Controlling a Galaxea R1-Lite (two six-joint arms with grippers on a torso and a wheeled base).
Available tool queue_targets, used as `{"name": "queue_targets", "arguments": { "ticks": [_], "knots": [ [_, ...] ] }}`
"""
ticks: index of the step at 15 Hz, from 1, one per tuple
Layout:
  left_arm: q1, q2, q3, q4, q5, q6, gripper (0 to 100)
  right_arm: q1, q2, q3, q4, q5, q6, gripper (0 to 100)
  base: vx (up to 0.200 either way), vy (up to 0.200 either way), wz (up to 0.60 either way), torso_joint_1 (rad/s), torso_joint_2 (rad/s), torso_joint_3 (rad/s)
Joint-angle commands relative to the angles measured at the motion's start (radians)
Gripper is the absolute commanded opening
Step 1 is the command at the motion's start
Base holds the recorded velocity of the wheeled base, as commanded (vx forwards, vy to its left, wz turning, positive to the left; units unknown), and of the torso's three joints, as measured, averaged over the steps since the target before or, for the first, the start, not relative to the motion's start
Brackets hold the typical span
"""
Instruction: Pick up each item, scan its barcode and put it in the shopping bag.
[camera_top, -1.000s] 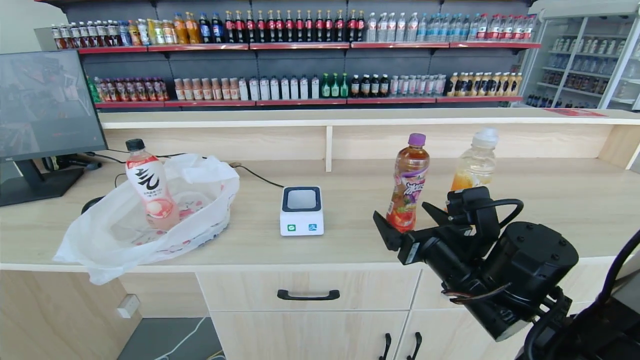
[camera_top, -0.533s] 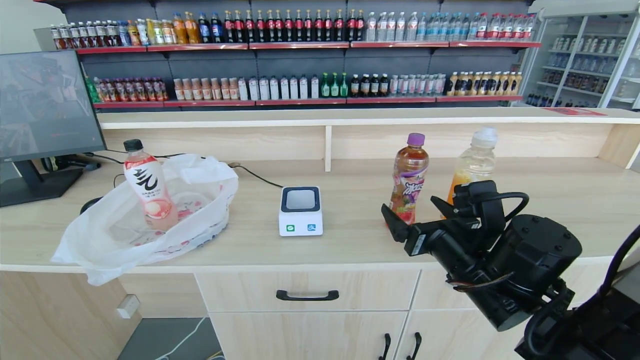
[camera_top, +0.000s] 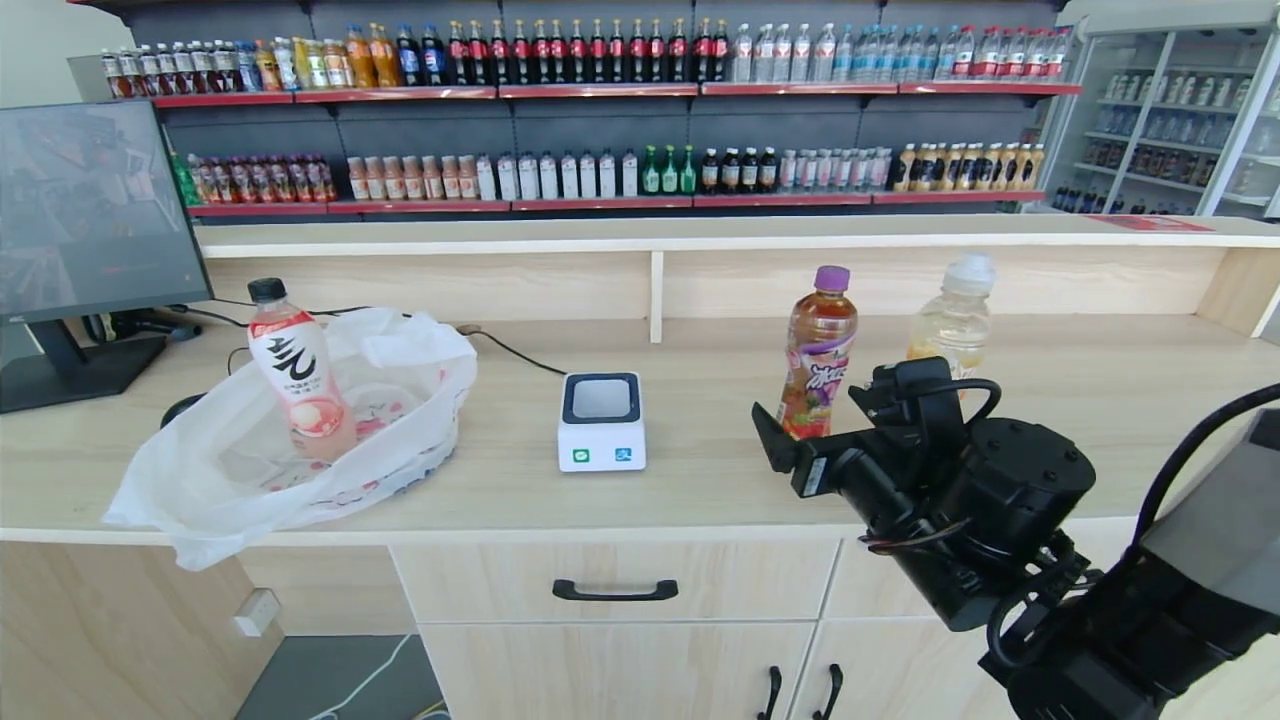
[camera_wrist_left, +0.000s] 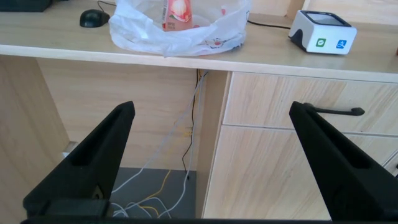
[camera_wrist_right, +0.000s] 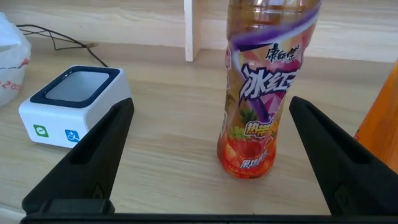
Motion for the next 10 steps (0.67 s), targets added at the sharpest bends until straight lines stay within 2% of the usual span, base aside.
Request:
{"name": "queue_targets", "arguments": {
  "ticks": [1, 10],
  "knots": [
    [0.000, 0.000, 0.000, 0.000, 0.000, -0.001, 100, -0.017, 0.035, -0.015, -0.001, 0.001, -0.006, 100, 0.000, 0.000, 0.00, 0.000, 0.00, 0.000],
    [0.000, 0.000, 0.000, 0.000, 0.000, 0.005, 100, -0.037, 0.028, -0.015, -0.001, 0.001, -0.006, 100, 0.000, 0.000, 0.00, 0.000, 0.00, 0.000]
  ]
}}
